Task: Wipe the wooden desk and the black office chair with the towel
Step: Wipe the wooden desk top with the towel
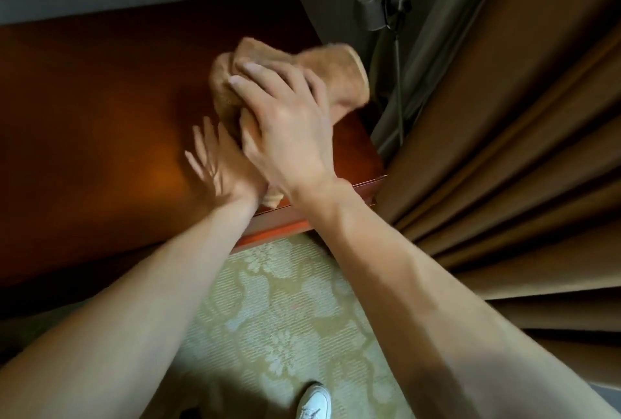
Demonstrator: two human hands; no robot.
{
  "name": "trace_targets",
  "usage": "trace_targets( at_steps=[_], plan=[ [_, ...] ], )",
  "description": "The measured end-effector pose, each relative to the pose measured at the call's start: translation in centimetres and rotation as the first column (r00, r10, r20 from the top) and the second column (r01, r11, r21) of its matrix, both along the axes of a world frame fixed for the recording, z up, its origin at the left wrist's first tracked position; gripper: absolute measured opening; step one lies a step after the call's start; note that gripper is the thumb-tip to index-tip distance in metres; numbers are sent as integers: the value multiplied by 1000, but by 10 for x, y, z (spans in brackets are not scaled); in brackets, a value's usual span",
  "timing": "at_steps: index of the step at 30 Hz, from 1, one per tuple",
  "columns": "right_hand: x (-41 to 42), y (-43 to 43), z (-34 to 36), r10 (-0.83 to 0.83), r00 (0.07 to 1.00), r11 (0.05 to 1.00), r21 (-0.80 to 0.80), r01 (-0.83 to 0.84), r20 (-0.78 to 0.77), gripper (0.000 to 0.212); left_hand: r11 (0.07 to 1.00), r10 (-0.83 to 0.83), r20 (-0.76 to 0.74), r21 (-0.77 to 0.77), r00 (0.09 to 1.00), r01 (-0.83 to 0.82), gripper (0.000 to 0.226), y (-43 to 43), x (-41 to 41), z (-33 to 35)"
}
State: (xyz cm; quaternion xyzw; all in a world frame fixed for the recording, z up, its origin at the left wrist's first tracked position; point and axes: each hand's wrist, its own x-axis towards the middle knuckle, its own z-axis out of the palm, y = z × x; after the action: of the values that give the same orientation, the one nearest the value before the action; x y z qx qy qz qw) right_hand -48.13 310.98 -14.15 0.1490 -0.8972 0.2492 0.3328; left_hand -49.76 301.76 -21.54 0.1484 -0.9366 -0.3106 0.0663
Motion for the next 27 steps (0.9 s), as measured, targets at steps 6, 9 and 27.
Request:
trace_targets(
  at_steps=[6,9,27],
  plan=[
    [-36,15,-34,-238,779,970,175,166,580,63,995,-96,-92,-2,991,96,73,-11,-15,-14],
    [-40,10,-60,-144,797,972,-67,225,587,70,959,-270,-133,-125,954,254,73,-35,-25,-17],
    [-31,158,-91,-439,475,870,227,438,763,53,651,-699,146,-276,700,708,75,128,-45,-39]
  ],
)
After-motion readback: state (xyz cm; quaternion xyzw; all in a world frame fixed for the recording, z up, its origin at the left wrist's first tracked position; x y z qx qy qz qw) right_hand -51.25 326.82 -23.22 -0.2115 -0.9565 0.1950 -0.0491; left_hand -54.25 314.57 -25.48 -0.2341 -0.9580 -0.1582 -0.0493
